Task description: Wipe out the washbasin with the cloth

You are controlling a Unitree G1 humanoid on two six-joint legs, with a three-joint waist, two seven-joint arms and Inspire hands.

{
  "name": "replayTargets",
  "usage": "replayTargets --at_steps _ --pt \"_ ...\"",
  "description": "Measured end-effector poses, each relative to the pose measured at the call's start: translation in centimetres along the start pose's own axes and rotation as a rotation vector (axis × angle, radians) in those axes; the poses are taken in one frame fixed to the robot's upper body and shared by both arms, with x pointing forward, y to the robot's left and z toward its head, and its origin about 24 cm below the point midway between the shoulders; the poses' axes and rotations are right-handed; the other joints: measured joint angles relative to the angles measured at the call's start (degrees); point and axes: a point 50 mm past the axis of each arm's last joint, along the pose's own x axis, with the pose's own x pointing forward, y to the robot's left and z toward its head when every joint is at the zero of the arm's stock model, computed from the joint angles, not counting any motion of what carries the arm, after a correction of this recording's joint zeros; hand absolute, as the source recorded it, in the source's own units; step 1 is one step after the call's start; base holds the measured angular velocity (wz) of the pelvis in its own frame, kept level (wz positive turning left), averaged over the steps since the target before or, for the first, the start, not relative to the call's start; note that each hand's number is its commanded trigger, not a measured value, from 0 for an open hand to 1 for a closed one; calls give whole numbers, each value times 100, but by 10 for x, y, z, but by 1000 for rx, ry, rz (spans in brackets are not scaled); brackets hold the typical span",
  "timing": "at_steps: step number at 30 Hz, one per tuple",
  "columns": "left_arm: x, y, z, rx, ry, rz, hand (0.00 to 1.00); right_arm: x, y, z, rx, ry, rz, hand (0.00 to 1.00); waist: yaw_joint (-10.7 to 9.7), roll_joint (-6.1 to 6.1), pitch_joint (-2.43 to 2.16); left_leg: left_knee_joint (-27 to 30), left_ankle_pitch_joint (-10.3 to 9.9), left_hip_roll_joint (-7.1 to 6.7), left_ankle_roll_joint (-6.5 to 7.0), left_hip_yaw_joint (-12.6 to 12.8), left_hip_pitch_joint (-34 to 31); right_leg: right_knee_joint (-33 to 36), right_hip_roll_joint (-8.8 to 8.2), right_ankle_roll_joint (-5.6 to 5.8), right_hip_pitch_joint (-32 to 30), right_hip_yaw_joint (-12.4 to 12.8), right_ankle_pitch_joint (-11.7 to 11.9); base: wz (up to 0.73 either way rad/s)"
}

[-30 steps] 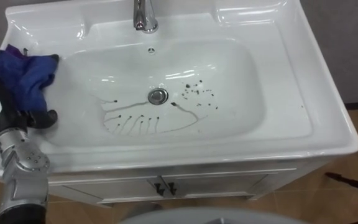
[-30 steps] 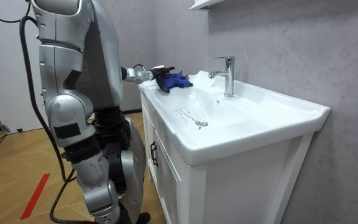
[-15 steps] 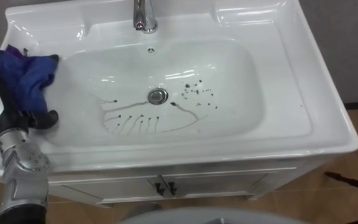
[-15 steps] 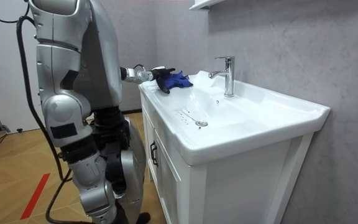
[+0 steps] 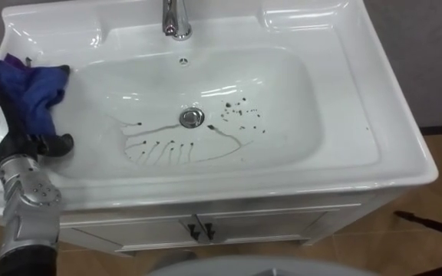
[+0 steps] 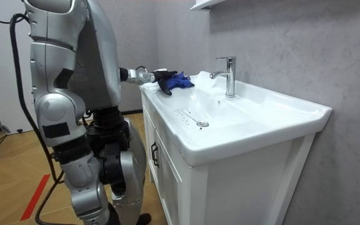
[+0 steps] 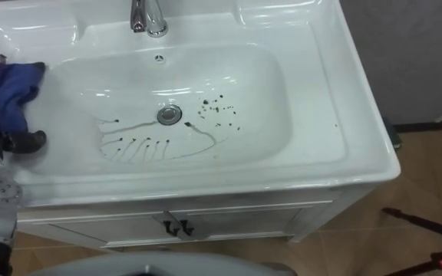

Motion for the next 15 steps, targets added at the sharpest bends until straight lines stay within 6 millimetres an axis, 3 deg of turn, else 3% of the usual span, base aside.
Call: replayTargets --at_steps 4,8,15 --pt "7 0 4 2 17 -11 0 0 -1 -2 -1 17 -6 0 3 39 -16 64 -6 27 -7 -3 -45 18 20 -10 -23 -9 4 0" --pt "11 -4 3 32 49 -48 0 -2 -6 0 11 16 -26 0 -26 184 -48 155 -35 70 -9 21 -104 101 40 -29 -78 14 3 -2" --pt "15 0 0 64 79 -85 0 -2 -6 0 13 23 -26 0 -164 264 -28 199 -43 118 -21 33 -128 128 66 -48 -97 5 -8 0"
